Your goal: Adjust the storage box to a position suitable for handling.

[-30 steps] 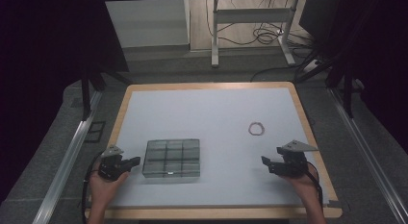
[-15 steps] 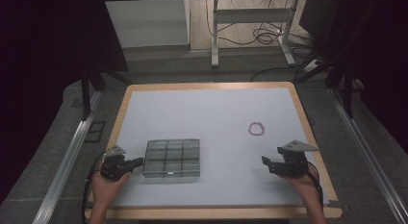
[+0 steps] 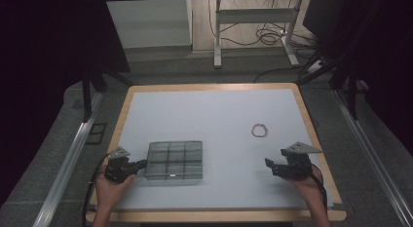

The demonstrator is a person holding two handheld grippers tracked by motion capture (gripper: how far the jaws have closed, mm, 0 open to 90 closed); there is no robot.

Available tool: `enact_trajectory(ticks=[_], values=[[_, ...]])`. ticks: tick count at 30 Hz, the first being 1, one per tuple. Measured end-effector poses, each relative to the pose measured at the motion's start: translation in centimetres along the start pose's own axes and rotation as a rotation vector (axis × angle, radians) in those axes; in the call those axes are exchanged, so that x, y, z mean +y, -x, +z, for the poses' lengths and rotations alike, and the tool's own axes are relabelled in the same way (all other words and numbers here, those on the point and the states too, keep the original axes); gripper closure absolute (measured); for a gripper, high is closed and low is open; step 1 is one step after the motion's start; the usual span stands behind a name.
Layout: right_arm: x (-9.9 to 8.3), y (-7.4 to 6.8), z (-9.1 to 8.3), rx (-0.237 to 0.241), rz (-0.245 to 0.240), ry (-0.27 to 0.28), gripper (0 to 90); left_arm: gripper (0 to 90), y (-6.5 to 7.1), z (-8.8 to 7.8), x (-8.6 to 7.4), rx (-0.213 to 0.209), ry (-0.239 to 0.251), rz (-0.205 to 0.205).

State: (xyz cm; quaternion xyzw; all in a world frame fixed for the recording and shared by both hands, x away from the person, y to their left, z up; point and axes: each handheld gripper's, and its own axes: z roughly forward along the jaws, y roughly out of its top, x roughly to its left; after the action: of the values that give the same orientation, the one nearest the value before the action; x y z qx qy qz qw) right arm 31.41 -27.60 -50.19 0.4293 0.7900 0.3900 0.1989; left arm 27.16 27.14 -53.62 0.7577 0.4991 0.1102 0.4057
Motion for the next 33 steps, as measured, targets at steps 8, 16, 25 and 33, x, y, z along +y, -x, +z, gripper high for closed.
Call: enact_trajectory(ticks=[8,16,25,33], values=[[0.0,0.0,0.0,0.0,-0.002,-0.002,23.4,90.0,0.5,0.4,0.2,-0.002,0.001,0.013],[0.0,-0.2,0.1,0.002,-0.004,-0.004,23.4,90.0,1.1,0.9,0.5,-0.017,0.001,0.019],[0.1,-0.1,0.0,0.005,-0.007,0.0,23.4,90.0,1.9,1.6,0.8,-0.034,0.002,0.037],[0.1,-0.1,-0.2,0.004,0.0,0.002,23.4,90.0,2.8,2.6,1.2,-0.062,-0.008,0.052]])
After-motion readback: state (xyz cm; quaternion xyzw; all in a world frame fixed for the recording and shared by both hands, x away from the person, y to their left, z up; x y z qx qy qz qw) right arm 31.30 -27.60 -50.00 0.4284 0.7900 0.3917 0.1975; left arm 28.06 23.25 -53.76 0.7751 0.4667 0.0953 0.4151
